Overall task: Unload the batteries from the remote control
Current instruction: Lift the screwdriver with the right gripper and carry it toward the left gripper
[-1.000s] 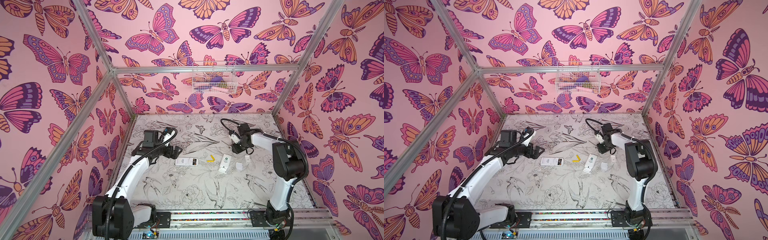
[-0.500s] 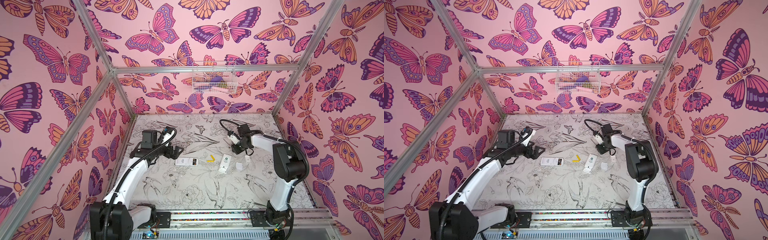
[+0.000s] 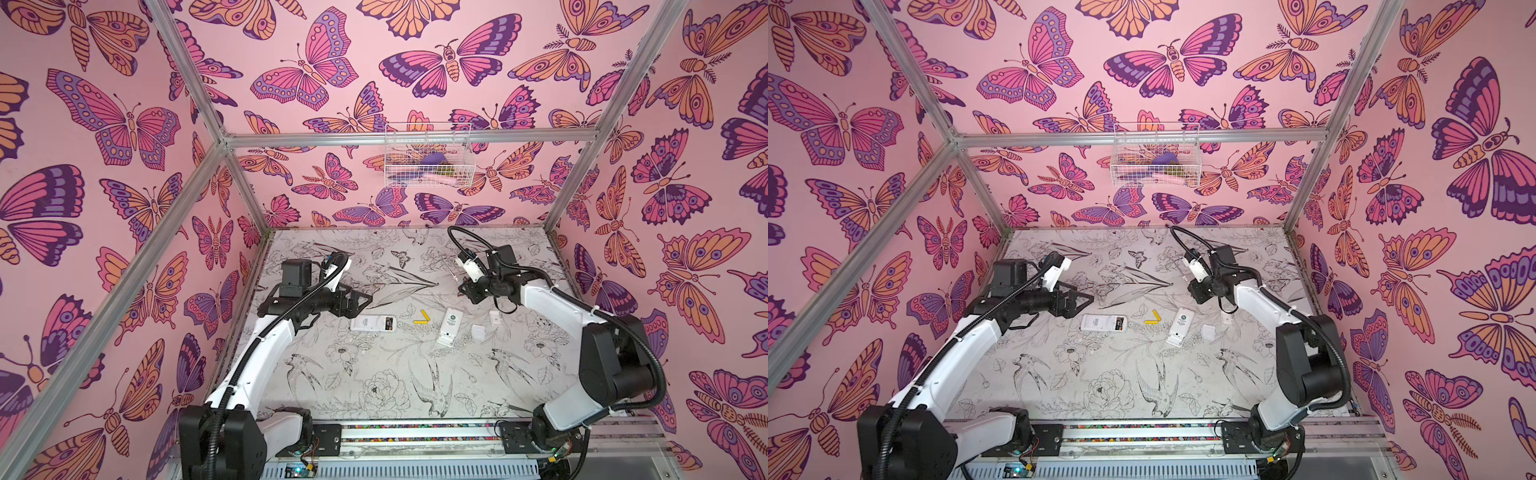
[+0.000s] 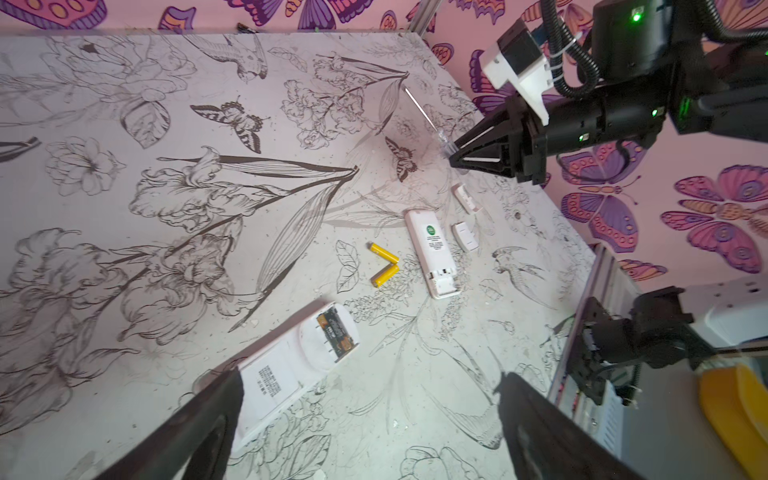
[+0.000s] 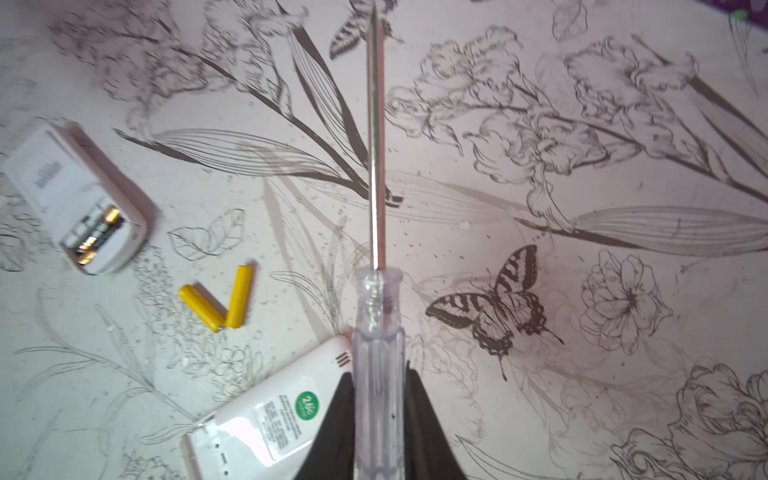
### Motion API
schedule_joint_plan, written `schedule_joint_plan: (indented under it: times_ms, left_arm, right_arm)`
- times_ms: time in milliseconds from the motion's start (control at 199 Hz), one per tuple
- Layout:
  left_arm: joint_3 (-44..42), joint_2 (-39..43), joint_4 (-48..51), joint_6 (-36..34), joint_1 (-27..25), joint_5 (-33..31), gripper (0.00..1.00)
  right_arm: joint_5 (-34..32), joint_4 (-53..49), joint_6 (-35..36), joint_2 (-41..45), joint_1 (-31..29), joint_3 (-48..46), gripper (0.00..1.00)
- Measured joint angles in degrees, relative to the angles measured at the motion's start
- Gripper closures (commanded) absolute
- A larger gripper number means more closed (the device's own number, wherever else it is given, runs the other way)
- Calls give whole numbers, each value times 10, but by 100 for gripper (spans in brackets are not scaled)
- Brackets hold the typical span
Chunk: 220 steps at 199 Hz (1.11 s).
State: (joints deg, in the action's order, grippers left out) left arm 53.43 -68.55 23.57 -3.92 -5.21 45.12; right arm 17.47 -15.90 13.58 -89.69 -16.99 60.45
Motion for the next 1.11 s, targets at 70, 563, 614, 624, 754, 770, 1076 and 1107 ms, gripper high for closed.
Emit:
schedule_joint_plan:
  times_ms: [70,563,614,624,754,770,1076,1107]
  left_arm:
    - [0,-2,0,5,1,16,4]
    - [14,-21,-24,72,3,137,9]
    - [14,-22,-31,83,3,145,10]
    - [14,-22,-33,88,3,147,10]
    - [13,-25,-57,120,2,166,13]
    - [12,-25,-59,122,2,167,13]
    - [18,-34,-46,86,-8,207,21]
    - [24,-36,-35,76,-8,206,21]
  right_arm:
    - [16,12,0,30,-17,-17,99]
    - [-68,127,107,127,-216,-105,98]
    - [-97,143,130,129,-236,-116,98]
    - [-103,147,136,129,-240,-118,98]
    - [-178,193,196,133,-288,-141,98]
    - [-187,200,203,133,-294,-143,99]
    - [-194,173,235,147,-311,-120,100]
    - [-184,163,229,147,-310,-111,100]
